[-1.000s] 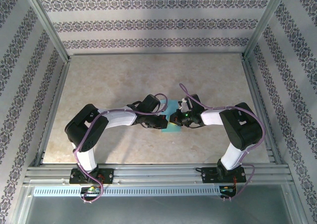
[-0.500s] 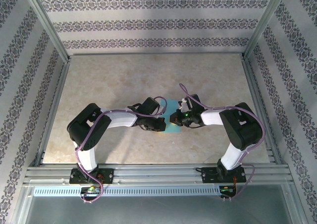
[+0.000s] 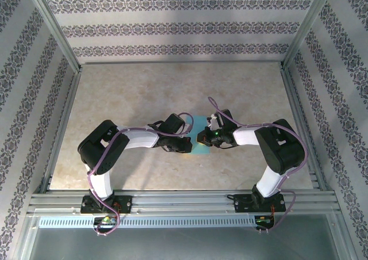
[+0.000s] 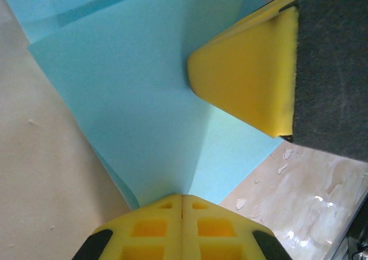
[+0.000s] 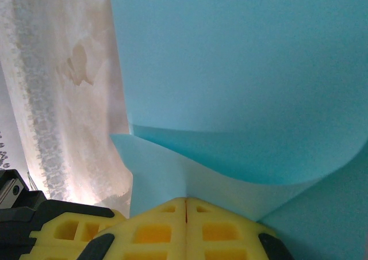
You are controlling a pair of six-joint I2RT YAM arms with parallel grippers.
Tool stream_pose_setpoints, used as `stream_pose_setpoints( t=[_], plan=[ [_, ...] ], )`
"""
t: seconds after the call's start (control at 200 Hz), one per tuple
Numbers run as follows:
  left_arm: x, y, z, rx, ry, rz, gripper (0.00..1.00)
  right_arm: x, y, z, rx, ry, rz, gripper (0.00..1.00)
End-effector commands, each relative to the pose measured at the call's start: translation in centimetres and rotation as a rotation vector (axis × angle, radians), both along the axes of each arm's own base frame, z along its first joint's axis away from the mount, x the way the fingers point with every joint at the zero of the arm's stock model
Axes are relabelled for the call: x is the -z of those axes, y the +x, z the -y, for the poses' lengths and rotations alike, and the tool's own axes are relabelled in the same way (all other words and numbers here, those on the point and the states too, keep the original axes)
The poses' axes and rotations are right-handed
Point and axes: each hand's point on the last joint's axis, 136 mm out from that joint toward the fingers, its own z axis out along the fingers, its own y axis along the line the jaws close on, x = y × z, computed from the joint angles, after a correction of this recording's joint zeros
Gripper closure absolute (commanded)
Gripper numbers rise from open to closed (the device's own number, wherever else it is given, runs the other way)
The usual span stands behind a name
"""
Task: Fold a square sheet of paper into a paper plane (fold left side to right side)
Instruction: Fold the triangle a second time at the center of the table.
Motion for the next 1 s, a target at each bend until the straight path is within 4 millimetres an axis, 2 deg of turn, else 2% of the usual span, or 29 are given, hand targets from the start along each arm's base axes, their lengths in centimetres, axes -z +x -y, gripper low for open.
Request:
stream_pose_setpoints(
  t=[0.0,0.11,0.435,0.71,0.994],
  plan=[
    [0.3,-0.3,-0.3,0.006,0.027,0.028,1.0,2.1,-2.0,0.7,-0.019,-0.058,-0.068,1.0],
    [0.0,-0.2,-0.5,0.005,0.035,0.041,1.0,2.1,-2.0,0.7,-0.019,-0.058,-0.07,1.0],
    [1.1,-0.8,-1.2,0.004,0.062,0.024,1.0,2.2,-2.1,0.8,-0.02,-0.062,-0.07,1.0],
    [0.8,-1.9,-1.6,0.037,0.048,0.019,1.0,2.4,-2.2,0.9,-0.02,-0.067,-0.077,1.0],
    [1.0,-3.5,-3.1,0.051,0.067,0.015,1.0,2.3,-2.1,1.0,-0.02,-0.068,-0.076,1.0]
  ],
)
